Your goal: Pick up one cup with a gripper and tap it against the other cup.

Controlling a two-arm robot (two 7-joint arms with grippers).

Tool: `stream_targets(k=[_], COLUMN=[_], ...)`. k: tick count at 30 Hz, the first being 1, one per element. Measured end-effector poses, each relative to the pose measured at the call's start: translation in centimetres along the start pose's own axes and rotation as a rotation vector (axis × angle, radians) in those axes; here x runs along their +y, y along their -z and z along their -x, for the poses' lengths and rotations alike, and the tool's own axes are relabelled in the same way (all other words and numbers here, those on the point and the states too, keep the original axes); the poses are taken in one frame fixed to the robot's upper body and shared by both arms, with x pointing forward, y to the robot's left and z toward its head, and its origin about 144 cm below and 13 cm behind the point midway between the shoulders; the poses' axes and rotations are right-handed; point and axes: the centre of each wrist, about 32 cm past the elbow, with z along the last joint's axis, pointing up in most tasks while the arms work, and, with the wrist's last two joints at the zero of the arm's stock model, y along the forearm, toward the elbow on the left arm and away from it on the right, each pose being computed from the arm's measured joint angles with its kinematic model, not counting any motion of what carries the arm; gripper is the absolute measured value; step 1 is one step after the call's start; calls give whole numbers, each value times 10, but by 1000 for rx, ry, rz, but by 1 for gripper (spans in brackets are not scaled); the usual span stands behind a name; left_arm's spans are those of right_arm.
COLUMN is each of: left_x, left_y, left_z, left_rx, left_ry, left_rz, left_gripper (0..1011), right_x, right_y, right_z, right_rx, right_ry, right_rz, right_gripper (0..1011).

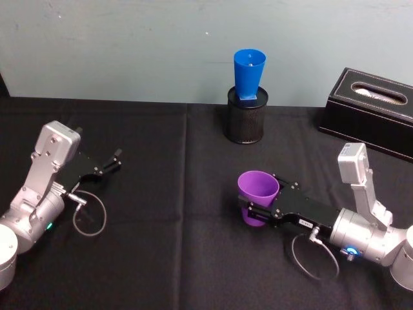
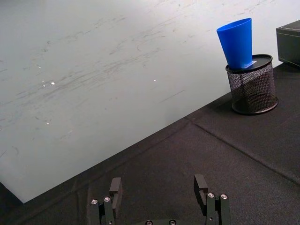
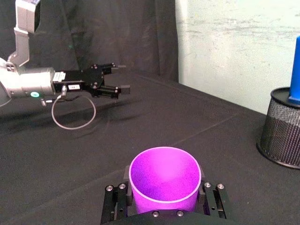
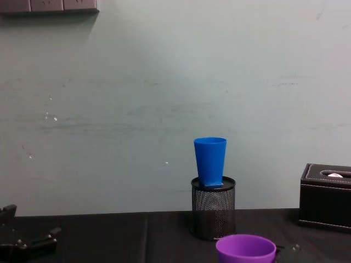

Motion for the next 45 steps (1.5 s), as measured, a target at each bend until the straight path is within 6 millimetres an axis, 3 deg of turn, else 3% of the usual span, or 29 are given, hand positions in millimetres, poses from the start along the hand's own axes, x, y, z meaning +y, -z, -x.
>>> stream_targets(k=[24,35,41,45], left_x=[0,0,0,0], left_y=[0,0,0,0], left_z=[0,0,0,0], left_rx=[0,0,0,0], left_ry=[0,0,0,0], left_rz=[0,0,0,0], left_gripper=[1005,1005,1005,1005], right_x=[1,1,1,1], right_y=[8,8,7,-6], right_z=[-1,-1,-1,0], right_rx=[4,4,4,-16], right_ry=[-6,-5,-4,-1], right_rz=[22,21,21,2], right_gripper=[741,993,1002,1002])
